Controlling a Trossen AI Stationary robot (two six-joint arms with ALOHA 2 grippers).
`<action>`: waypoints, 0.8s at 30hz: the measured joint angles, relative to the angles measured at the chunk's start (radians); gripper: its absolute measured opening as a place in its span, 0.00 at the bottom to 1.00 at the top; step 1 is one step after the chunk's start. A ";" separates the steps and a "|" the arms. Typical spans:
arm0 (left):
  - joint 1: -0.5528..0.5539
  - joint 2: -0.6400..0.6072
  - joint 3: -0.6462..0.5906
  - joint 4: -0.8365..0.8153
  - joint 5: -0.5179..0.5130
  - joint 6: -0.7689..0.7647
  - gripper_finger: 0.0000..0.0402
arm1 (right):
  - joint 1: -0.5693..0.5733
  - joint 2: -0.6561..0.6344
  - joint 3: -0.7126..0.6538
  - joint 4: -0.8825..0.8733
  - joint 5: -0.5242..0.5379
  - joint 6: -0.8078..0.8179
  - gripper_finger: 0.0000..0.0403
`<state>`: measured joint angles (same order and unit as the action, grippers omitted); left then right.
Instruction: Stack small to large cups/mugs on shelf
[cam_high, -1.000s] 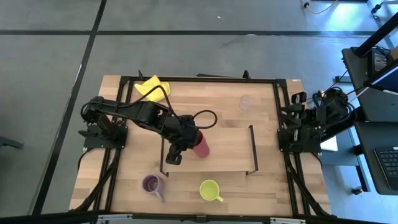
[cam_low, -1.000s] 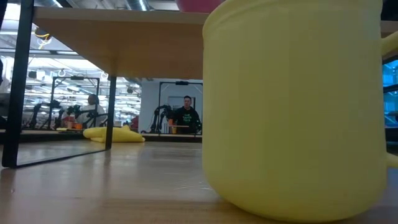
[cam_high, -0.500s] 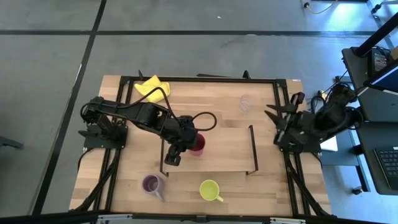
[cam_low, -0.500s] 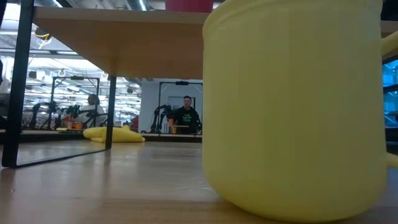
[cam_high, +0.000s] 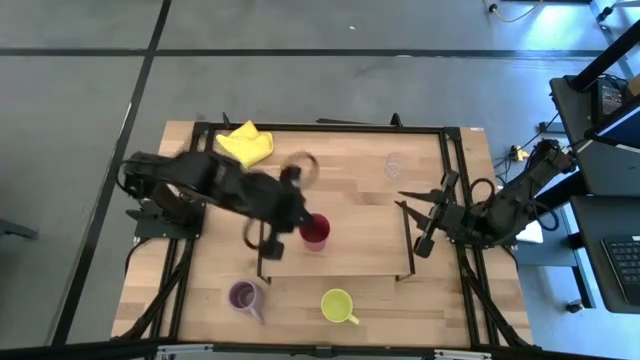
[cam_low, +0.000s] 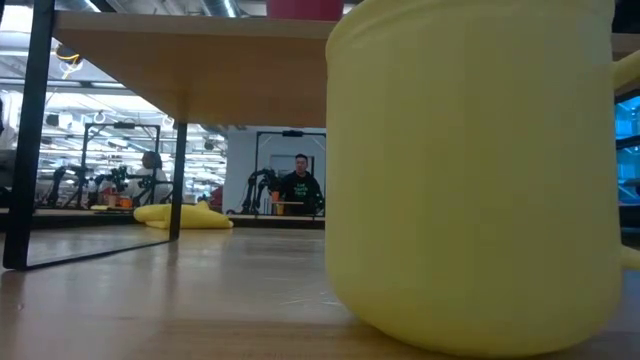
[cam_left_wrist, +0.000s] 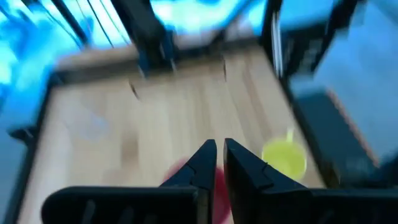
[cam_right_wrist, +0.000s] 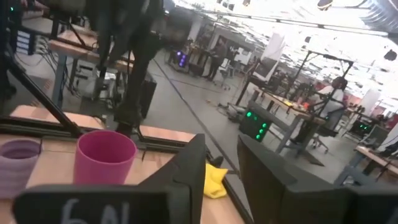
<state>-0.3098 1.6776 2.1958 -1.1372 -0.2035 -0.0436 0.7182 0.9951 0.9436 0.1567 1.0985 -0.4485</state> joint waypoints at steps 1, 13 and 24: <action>0.002 -0.011 0.019 0.012 -0.006 -0.004 0.06 | -0.002 0.005 0.000 0.001 0.000 0.000 0.24; 0.043 -0.153 0.055 0.152 -0.062 0.039 0.03 | -0.004 0.053 0.000 -0.005 -0.002 0.001 0.24; 0.044 -0.151 0.038 0.124 -0.066 0.064 0.02 | -0.004 0.057 0.000 -0.005 -0.002 0.001 0.24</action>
<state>-0.2657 1.5269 2.2337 -1.0127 -0.2691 0.0205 0.7139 1.0519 0.9436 0.1522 1.0966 -0.4477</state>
